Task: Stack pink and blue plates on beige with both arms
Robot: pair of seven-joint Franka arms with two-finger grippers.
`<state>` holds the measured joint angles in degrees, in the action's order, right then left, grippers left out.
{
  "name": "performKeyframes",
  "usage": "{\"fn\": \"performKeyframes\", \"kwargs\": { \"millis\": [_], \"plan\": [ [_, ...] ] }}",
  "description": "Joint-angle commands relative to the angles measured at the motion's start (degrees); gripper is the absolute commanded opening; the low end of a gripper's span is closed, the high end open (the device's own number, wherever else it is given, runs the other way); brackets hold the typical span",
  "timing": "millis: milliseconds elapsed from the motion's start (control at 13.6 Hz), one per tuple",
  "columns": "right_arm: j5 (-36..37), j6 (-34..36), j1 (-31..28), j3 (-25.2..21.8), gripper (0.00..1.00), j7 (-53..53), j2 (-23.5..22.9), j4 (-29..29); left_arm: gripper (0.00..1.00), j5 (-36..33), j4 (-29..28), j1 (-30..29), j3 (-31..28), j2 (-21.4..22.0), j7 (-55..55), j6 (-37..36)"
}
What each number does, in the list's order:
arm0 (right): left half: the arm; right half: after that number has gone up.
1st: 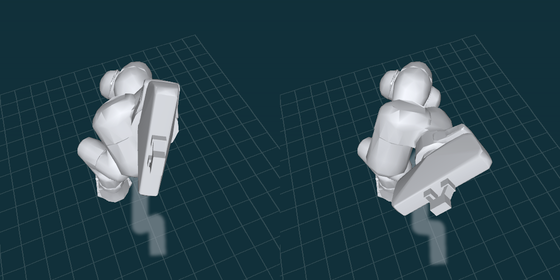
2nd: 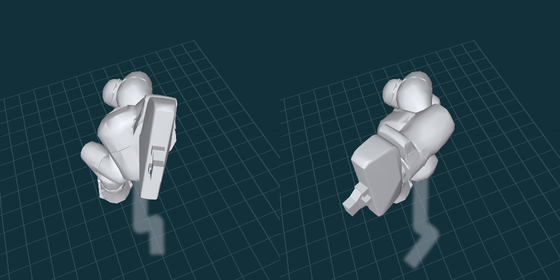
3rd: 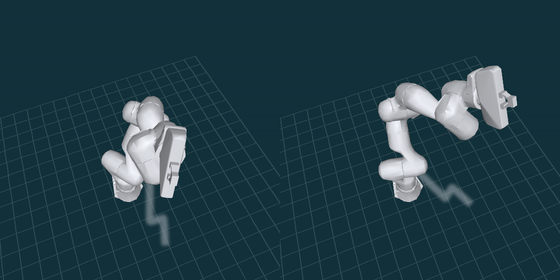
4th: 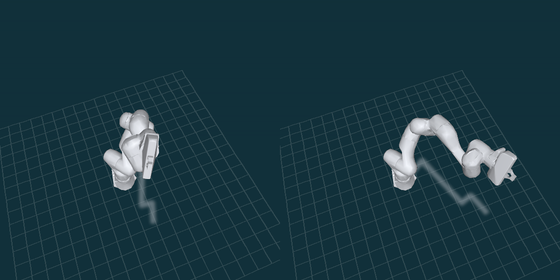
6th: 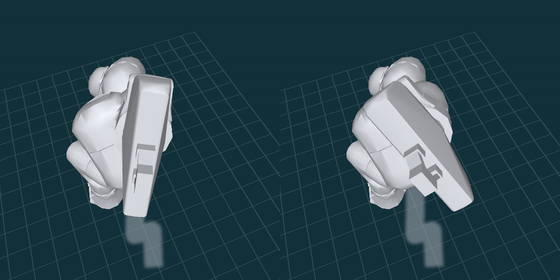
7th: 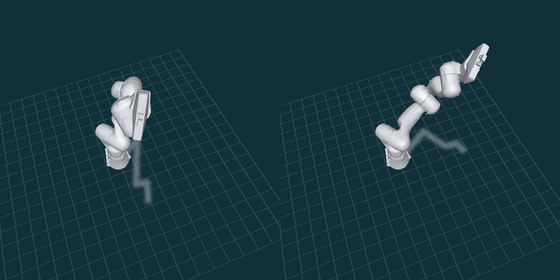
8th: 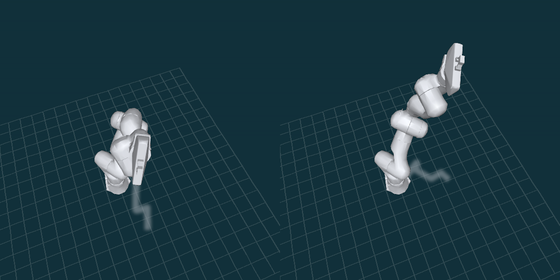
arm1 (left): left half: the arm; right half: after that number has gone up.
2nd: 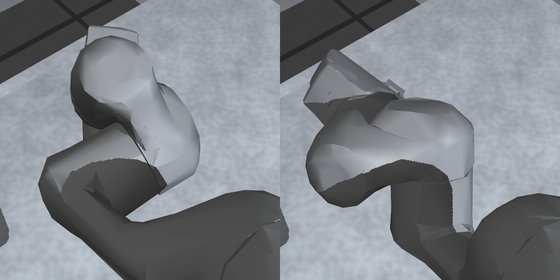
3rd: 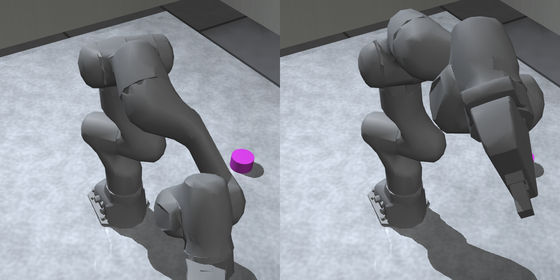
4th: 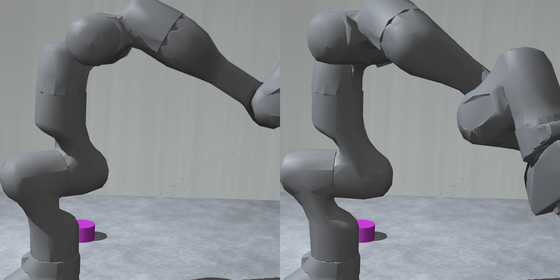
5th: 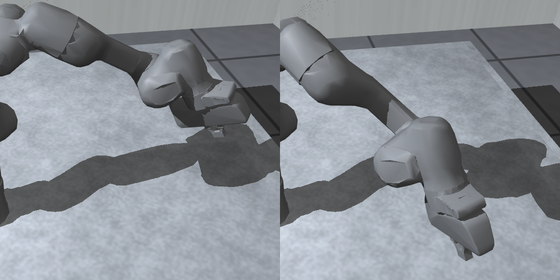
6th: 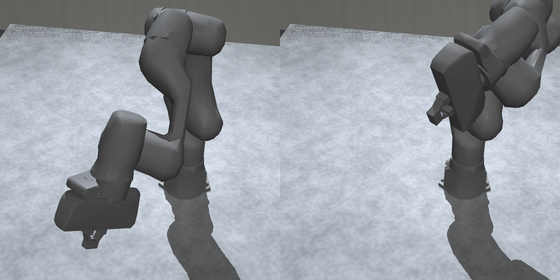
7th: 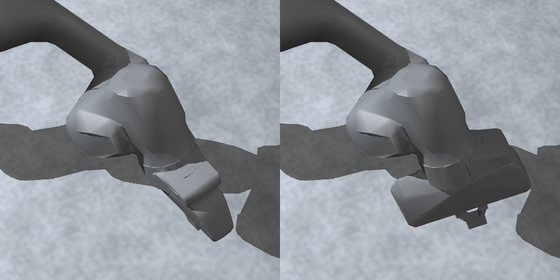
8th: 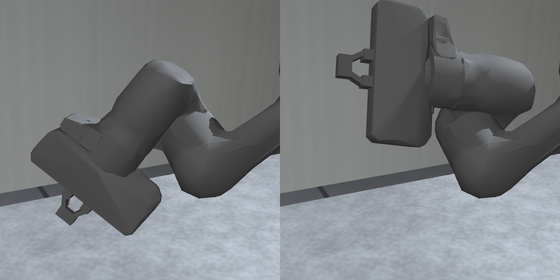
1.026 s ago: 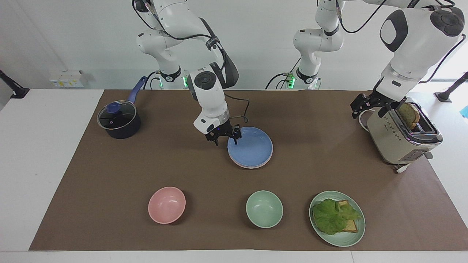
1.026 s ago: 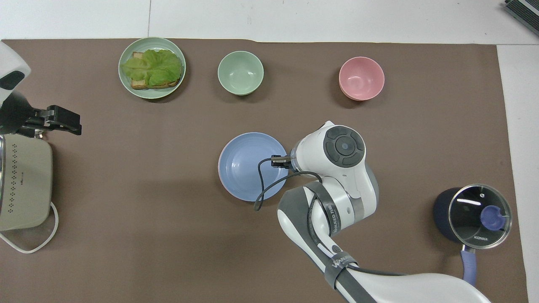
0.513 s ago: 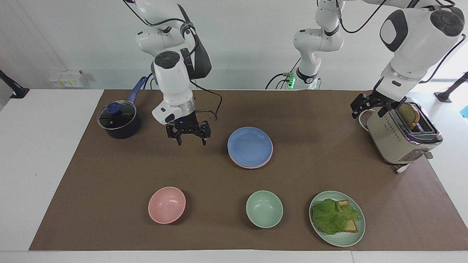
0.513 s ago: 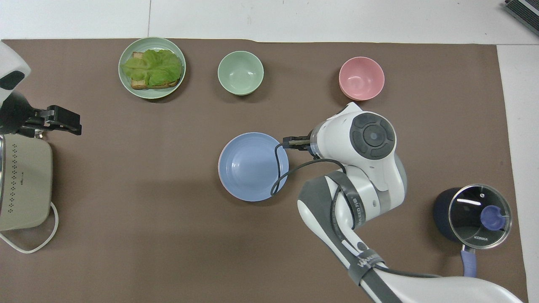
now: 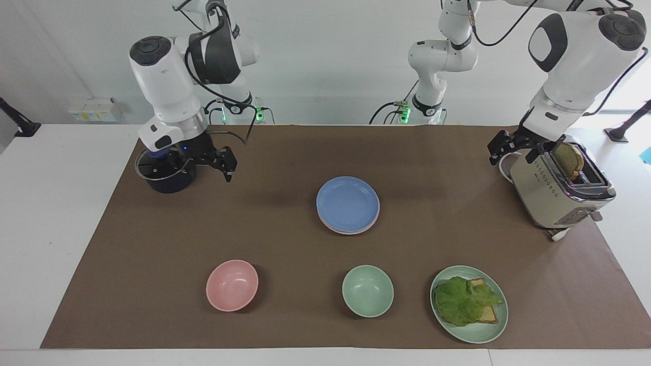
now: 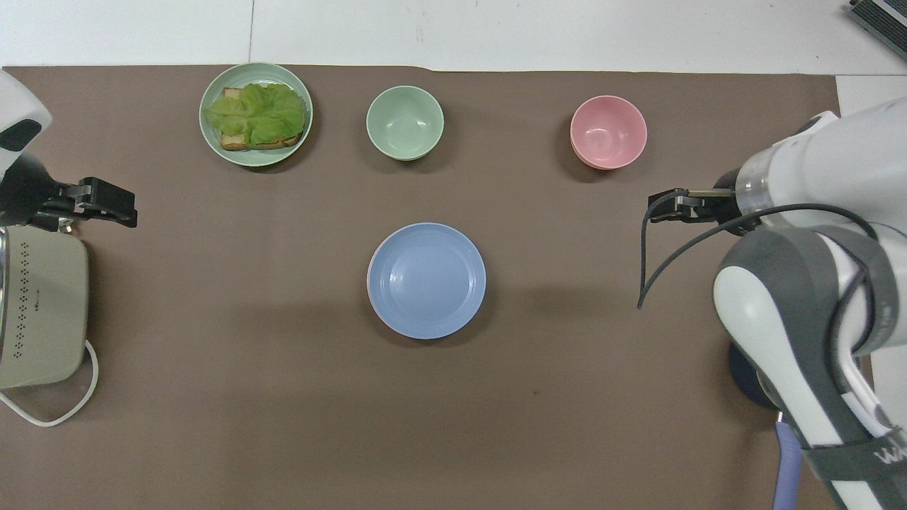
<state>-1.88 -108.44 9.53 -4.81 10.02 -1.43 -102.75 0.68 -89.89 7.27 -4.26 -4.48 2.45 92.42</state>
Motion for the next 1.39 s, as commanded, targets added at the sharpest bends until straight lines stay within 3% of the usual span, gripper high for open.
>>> {"fn": "performKeyframes", "kwargs": {
  "millis": [0, 293, 879, 1319],
  "plan": [
    [0.91, 3.4, -3.98, 0.68, 1.0, -4.12, 2.48, -0.25, 1.0, -0.77, 0.59, -0.59, 0.48, 0.26, -0.69, -0.84],
    [1.08, 5.34, -7.59, 0.59, 1.0, -8.18, 4.85, 0.36, 1.0, -0.77, 0.59, -0.59, 0.48, 0.26, -0.69, -0.84],
    [3.99, 21.32, -7.85, 0.59, 1.0, -8.26, 4.86, 13.97, 1.0, -0.77, 0.59, -0.59, 0.48, 0.26, -0.6, -0.84],
    [2.85, 21.33, -7.68, 0.94, 1.0, -8.26, 6.44, 11.08, 1.0, -0.77, 0.59, -0.59, 0.48, 0.26, -0.6, -0.84]
  ]
}}
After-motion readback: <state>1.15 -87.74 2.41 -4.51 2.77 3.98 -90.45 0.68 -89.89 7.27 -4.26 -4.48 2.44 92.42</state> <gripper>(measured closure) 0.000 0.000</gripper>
